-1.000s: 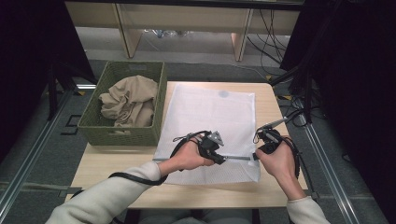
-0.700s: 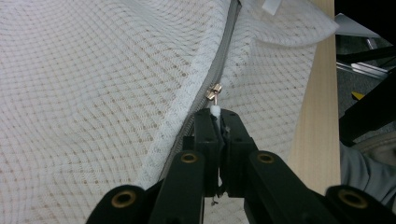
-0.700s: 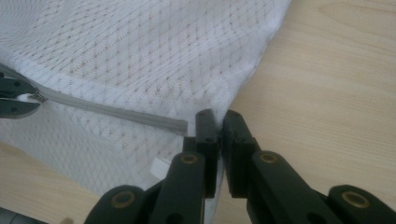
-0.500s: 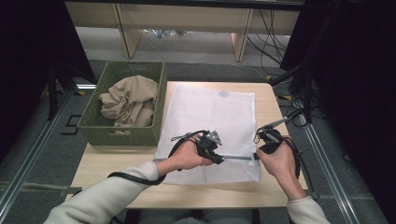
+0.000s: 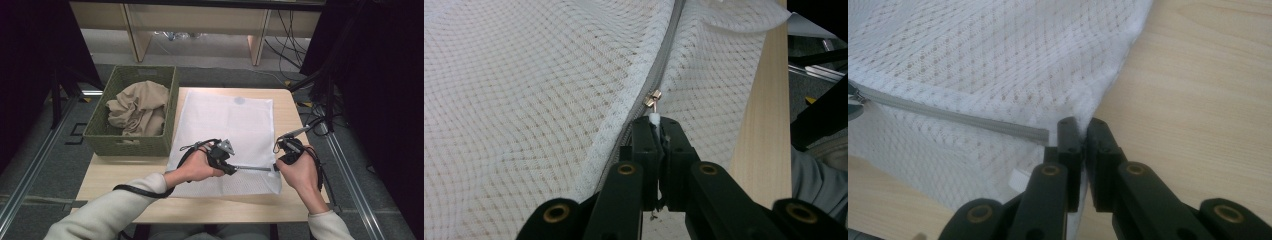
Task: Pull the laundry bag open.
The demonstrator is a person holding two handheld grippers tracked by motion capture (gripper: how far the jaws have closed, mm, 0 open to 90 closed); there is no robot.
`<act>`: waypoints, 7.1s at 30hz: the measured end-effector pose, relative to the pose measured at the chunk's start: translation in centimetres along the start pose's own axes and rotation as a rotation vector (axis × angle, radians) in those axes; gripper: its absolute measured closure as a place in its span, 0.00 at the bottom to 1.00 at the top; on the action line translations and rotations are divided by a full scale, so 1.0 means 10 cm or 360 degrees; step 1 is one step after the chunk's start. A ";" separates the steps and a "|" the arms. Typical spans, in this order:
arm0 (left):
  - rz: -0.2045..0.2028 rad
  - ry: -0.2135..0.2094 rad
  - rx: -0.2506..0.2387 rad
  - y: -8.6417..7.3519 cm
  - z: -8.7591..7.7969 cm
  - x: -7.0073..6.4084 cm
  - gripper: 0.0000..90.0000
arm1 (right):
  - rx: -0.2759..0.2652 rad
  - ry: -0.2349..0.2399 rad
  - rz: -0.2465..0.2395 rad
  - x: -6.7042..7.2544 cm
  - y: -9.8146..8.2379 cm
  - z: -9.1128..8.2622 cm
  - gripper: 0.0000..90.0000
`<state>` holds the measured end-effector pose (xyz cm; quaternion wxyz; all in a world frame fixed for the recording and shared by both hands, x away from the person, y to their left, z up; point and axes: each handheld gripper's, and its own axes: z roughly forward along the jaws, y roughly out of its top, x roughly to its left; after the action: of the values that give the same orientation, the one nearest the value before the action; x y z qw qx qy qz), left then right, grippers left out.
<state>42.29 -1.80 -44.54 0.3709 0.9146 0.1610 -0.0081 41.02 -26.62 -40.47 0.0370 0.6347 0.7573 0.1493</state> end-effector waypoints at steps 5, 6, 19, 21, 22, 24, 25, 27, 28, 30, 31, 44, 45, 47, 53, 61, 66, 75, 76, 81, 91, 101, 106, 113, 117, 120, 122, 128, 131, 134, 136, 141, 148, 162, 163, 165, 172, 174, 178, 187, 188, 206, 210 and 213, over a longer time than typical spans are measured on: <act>-0.0013 -0.0001 0.0003 -0.02 0.00 0.01 0.97 | -0.0008 -0.0040 -0.0004 -0.01 0.00 0.00 0.97; -0.0005 0.0001 0.0001 -0.03 -0.01 0.02 0.97 | -0.0010 -0.0028 0.0001 -0.01 0.00 0.00 0.97; -0.0005 0.0012 0.0013 -0.05 -0.05 0.02 0.97 | 0.0000 -0.0033 0.0007 -0.04 0.00 0.00 0.97; -0.0011 0.0012 0.0012 -0.06 -0.06 0.03 0.97 | 0.0008 -0.0031 0.0028 -0.06 0.00 -0.01 0.96; -0.0003 0.0019 0.0017 -0.06 -0.07 0.03 0.97 | 0.0008 -0.0031 0.0028 -0.06 0.00 -0.01 0.96; -0.0021 0.0014 0.0007 -0.07 -0.07 0.03 0.97 | -0.0001 -0.0037 0.0027 -0.08 -0.01 0.00 0.96; -0.0010 0.0017 0.0011 -0.07 -0.08 0.03 0.97 | -0.0001 -0.0037 0.0027 -0.08 -0.01 0.00 0.96; -0.0012 0.0018 0.0009 -0.07 -0.09 0.03 0.97 | 0.0004 -0.0032 0.0027 -0.08 0.00 0.00 0.96; -0.0012 0.0019 0.0011 -0.07 -0.10 0.03 0.97 | 0.0004 -0.0032 0.0027 -0.08 0.00 0.00 0.96; -0.0024 0.0019 0.0009 -0.08 -0.10 0.03 0.97 | 0.0005 -0.0028 0.0027 -0.07 0.00 0.00 0.97; -0.0007 0.0023 0.0015 -0.08 -0.10 0.03 0.97 | 0.0005 -0.0028 0.0027 -0.07 0.00 0.00 0.97; -0.0014 0.0027 0.0012 -0.10 -0.15 0.05 0.97 | 0.0007 -0.0046 0.0064 -0.11 -0.01 -0.02 0.97; -0.0011 0.0029 0.0016 -0.10 -0.15 0.05 0.97 | 0.0012 -0.0043 0.0073 -0.11 -0.01 -0.02 0.97; -0.0015 0.0027 0.0015 -0.11 -0.15 0.05 0.97 | 0.0003 -0.0037 0.0061 -0.11 -0.01 -0.01 0.97; -0.0022 0.0029 0.0023 -0.12 -0.17 0.06 0.97 | 0.0000 -0.0047 0.0054 -0.12 -0.01 -0.01 0.96; -0.0017 0.0037 0.0020 -0.14 -0.20 0.06 0.97 | 0.0000 -0.0032 0.0065 -0.12 -0.01 -0.02 0.96; -0.0027 0.0044 0.0023 -0.17 -0.24 0.09 0.97 | 0.0000 -0.0060 0.0151 -0.13 -0.01 -0.03 0.97; -0.0036 0.0049 0.0013 -0.19 -0.28 0.10 0.97 | -0.0019 -0.0058 0.0068 -0.17 -0.02 -0.03 0.97; -0.0028 0.0055 0.0023 -0.19 -0.29 0.11 0.97 | -0.0013 -0.0055 0.0069 -0.18 -0.01 -0.03 0.97; -0.0027 0.0065 0.0030 -0.22 -0.33 0.13 0.97 | -0.0012 -0.0052 0.0096 -0.18 -0.01 -0.03 0.96; -0.0024 0.0073 0.0009 -0.21 -0.39 0.14 0.97 | -0.0028 -0.0040 0.0088 -0.19 -0.01 -0.02 0.96; -0.0053 0.0072 -0.0010 -0.22 -0.39 0.13 0.97 | -0.0035 -0.0044 0.0055 -0.23 -0.01 -0.02 0.96; -0.0038 0.0072 -0.0013 -0.22 -0.40 0.13 0.97 | -0.0031 -0.0055 0.0080 -0.22 -0.01 -0.02 0.96; -0.0031 0.0068 0.0000 -0.21 -0.41 0.13 0.97 | -0.0005 -0.0040 0.0124 -0.22 -0.02 -0.04 0.97; -0.0053 0.0071 -0.0001 -0.21 -0.39 0.14 0.97 | 0.0018 -0.0051 0.0223 -0.21 -0.02 -0.05 0.97; -0.0043 0.0067 0.0001 -0.20 -0.39 0.14 0.97 | -0.0009 -0.0043 0.0197 -0.24 -0.03 -0.06 0.97; -0.0044 0.0066 0.0003 -0.21 -0.39 0.14 0.97 | -0.0016 -0.0056 0.0172 -0.25 -0.03 -0.06 0.96; -0.0045 0.0090 0.0040 -0.24 -0.43 0.17 0.97 | -0.0009 -0.0029 0.0148 -0.30 -0.04 -0.06 0.96; -0.0056 0.0093 0.0040 -0.26 -0.45 0.19 0.97 | -0.0003 -0.0041 0.0163 -0.30 -0.04 -0.07 0.96; -0.0059 0.0099 0.0050 -0.27 -0.45 0.20 0.97 | 0.0003 -0.0061 0.0175 -0.30 -0.04 -0.06 0.96; -0.0054 0.0102 0.0053 -0.27 -0.46 0.20 0.97 | -0.0010 -0.0049 0.0142 -0.31 -0.05 -0.06 0.97; -0.0060 0.0087 0.0046 -0.27 -0.46 0.21 0.97 | -0.0004 -0.0041 0.0230 -0.29 -0.05 -0.06 0.96; -0.0067 0.0104 0.0039 -0.28 -0.49 0.24 0.97 | -0.0007 -0.0040 0.0170 -0.35 -0.05 -0.07 0.97; -0.0057 0.0123 0.0064 -0.28 -0.50 0.25 0.97 | 0.0019 -0.0064 0.0256 -0.32 -0.04 -0.06 0.97; -0.0049 0.0130 0.0061 -0.29 -0.51 0.25 0.97 | 0.0019 -0.0064 0.0256 -0.32 -0.04 -0.06 0.97; -0.0032 0.0149 0.0071 -0.29 -0.52 0.26 0.97 | 0.0016 -0.0041 0.0215 -0.36 -0.04 -0.06 0.97; -0.0020 0.0149 0.0078 -0.29 -0.51 0.27 0.97 | 0.0003 -0.0030 0.0204 -0.38 -0.04 -0.05 0.97; -0.0018 0.0154 0.0076 -0.29 -0.52 0.27 0.97 | -0.0008 -0.0034 0.0199 -0.38 -0.04 -0.05 0.97; -0.0011 0.0151 0.0093 -0.30 -0.51 0.28 0.97 | 0.0015 -0.0040 0.0209 -0.38 -0.03 -0.03 0.97; -0.0031 0.0151 0.0084 -0.31 -0.53 0.30 0.97 | -0.0004 -0.0033 0.0159 -0.43 -0.04 -0.03 0.97; -0.0026 0.0158 0.0089 -0.31 -0.54 0.30 0.97 | -0.0017 -0.0051 0.0161 -0.42 -0.04 -0.03 0.96; -0.0047 0.0150 0.0086 -0.34 -0.56 0.31 0.97 | 0.0017 -0.0037 0.0293 -0.40 -0.06 -0.07 0.97; -0.0045 0.0153 0.0095 -0.36 -0.57 0.32 0.97 | 0.0027 -0.0031 0.0238 -0.44 -0.06 -0.06 0.96; -0.0055 0.0156 0.0095 -0.37 -0.58 0.33 0.97 | 0.0024 -0.0052 0.0246 -0.46 -0.06 -0.05 0.97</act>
<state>43.70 5.62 -43.26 0.3349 0.9216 0.1944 0.0256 41.24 -31.23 -40.75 0.0329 0.6940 0.7064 0.1355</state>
